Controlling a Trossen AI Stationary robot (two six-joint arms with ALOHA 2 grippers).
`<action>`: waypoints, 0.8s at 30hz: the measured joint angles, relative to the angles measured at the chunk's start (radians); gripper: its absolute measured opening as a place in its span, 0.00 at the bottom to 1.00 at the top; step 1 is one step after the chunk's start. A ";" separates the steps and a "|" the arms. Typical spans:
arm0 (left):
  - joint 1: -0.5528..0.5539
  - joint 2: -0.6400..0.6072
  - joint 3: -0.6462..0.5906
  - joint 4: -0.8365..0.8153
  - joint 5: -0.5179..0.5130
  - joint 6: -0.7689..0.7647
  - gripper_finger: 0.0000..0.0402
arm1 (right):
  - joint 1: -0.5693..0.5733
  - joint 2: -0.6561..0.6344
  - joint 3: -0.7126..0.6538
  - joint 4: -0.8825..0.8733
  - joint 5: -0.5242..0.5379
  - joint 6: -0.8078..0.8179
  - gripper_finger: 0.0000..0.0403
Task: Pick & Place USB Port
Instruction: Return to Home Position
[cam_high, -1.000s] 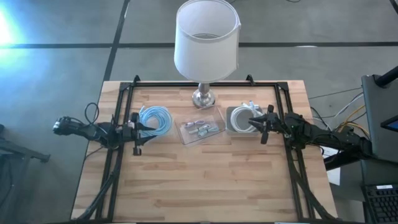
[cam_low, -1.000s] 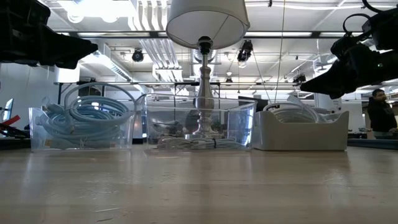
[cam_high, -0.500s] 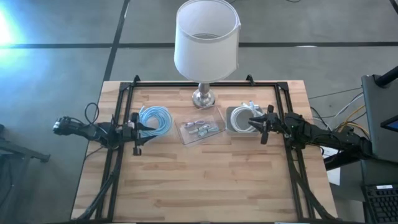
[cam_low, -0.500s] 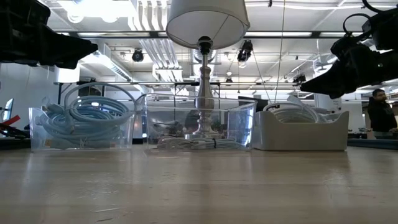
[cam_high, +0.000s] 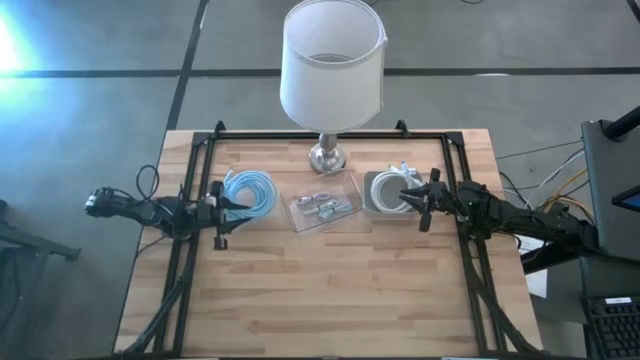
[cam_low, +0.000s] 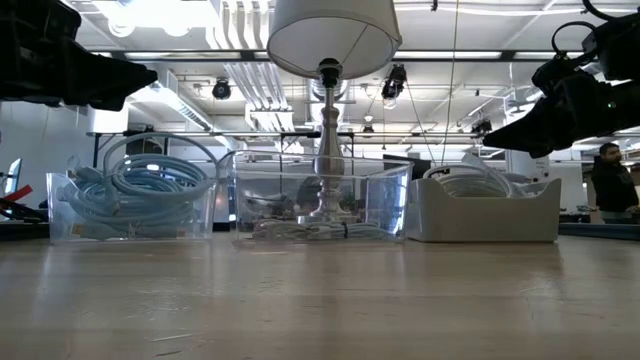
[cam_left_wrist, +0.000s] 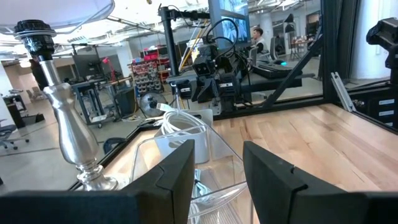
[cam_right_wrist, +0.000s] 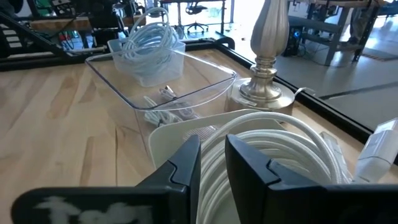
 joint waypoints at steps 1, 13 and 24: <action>0.000 0.000 0.000 0.000 0.000 0.000 0.35 | 0.000 0.000 0.000 0.000 0.000 0.000 0.18; 0.000 0.000 0.000 0.000 0.000 0.000 0.35 | 0.000 0.000 0.000 0.000 -0.001 0.001 0.22; 0.000 0.000 0.000 0.000 0.000 0.000 0.35 | 0.000 0.000 0.000 0.000 -0.001 0.002 0.19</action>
